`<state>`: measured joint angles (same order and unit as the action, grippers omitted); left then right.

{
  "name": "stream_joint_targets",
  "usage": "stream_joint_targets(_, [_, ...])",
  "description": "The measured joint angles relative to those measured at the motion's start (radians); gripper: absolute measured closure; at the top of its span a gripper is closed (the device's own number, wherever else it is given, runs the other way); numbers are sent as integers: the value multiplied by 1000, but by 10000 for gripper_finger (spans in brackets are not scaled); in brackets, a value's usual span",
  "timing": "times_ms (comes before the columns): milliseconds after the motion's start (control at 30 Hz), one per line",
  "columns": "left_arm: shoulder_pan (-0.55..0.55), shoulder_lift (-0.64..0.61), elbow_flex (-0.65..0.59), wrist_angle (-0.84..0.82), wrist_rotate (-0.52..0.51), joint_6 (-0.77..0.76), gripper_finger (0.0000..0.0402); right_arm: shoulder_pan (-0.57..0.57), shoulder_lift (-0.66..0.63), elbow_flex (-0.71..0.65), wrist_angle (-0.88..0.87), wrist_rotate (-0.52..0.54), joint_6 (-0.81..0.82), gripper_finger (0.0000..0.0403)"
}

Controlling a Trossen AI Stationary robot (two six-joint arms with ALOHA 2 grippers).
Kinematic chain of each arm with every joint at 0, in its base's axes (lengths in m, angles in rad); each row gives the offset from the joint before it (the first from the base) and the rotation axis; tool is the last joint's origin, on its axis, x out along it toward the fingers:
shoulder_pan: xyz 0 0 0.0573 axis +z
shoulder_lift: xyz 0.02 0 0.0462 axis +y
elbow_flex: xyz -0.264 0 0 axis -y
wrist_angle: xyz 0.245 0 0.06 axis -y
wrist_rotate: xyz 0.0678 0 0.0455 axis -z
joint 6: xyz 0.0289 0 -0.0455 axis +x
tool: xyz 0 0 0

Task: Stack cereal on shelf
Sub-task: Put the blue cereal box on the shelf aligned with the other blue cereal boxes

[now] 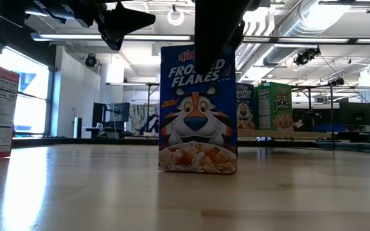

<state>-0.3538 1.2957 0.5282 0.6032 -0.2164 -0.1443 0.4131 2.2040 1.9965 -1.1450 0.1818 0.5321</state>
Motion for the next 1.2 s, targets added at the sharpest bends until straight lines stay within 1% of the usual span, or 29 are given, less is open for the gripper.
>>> stream_joint_targets(233, [0, 0, 0, -22, 12, 7, 186, -5, 1, 0, 8, 0, 14, 136])
stream_joint_targets(367, [0, 0, 0, -32, 12, 7, 186, -9, 0, 0, 5, -33, 11, 177])
stream_joint_targets(533, [0, 0, 0, -34, 12, 7, 186, -12, -1, 0, 5, -43, -20, 225])
stream_joint_targets(633, [0, 0, 0, -42, 12, 7, 186, -12, -5, 2, 3, -44, -53, 245])
stream_joint_targets(700, [0, 0, 0, -46, 12, 7, 186, -12, -5, 28, -25, -44, -83, 252])
stream_joint_targets(800, [0, 0, 0, -59, 12, 8, 186, -12, -5, 91, -72, -44, -128, 253])
stream_joint_targets(1000, [0, 0, 0, -59, 12, 8, 186, -6, -7, 290, -253, -41, -222, 244])
stream_joint_targets(1067, [0, 0, 0, -60, 12, 9, 186, 7, -7, 349, -313, -25, -251, 244])
stream_joint_targets(1133, [0, 0, 0, -60, 12, 9, 186, 23, -21, 355, -352, -14, -265, 247])
stream_joint_targets(1200, [0, 0, 0, -61, 12, 9, 186, 41, -52, 307, -380, -2, -259, 253])
